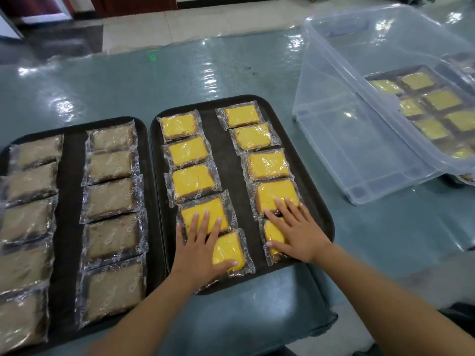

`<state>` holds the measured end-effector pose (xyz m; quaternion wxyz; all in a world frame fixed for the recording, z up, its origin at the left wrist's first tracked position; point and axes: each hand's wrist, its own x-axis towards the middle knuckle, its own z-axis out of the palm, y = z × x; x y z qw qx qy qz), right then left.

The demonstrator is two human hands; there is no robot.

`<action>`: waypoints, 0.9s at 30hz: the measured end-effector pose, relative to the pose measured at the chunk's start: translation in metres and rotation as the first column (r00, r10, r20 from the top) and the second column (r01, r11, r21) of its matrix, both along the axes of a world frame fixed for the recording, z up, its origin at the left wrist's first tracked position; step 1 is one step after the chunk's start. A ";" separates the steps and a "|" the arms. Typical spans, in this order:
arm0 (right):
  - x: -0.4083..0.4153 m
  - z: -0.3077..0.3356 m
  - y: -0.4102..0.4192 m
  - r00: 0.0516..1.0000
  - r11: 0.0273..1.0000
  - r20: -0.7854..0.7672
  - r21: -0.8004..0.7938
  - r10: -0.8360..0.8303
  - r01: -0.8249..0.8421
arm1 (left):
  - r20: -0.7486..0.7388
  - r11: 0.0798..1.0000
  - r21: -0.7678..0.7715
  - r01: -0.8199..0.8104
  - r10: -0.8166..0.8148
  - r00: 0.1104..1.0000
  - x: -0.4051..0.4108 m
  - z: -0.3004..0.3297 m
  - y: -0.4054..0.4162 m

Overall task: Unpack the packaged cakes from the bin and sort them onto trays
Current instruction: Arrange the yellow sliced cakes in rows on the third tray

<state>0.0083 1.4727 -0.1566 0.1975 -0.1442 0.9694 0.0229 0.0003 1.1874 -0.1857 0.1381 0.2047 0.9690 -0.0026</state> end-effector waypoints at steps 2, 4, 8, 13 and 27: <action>0.000 -0.003 0.001 1.000 1.000 0.006 0.002 0.000 0.000 | -0.007 1.000 0.021 0.001 -0.001 1.000 0.000 0.000 -0.001; 0.000 -0.005 0.003 1.000 1.000 -0.002 -0.003 0.008 -0.008 | -0.022 0.999 0.035 0.017 -0.016 1.000 -0.001 0.000 -0.001; -0.006 -0.008 0.008 0.991 0.996 -0.134 -0.078 0.023 -0.033 | -0.087 0.998 0.064 0.021 -0.015 0.996 -0.011 0.005 -0.003; -0.049 0.004 0.000 0.983 0.995 -0.184 -0.098 -0.010 -0.008 | -0.114 0.999 0.048 0.017 -0.011 0.993 -0.058 0.019 -0.004; -0.108 -0.007 -0.006 0.999 0.998 0.032 0.052 -0.022 0.021 | 0.144 0.997 -0.072 0.032 -0.021 0.989 -0.098 0.019 -0.013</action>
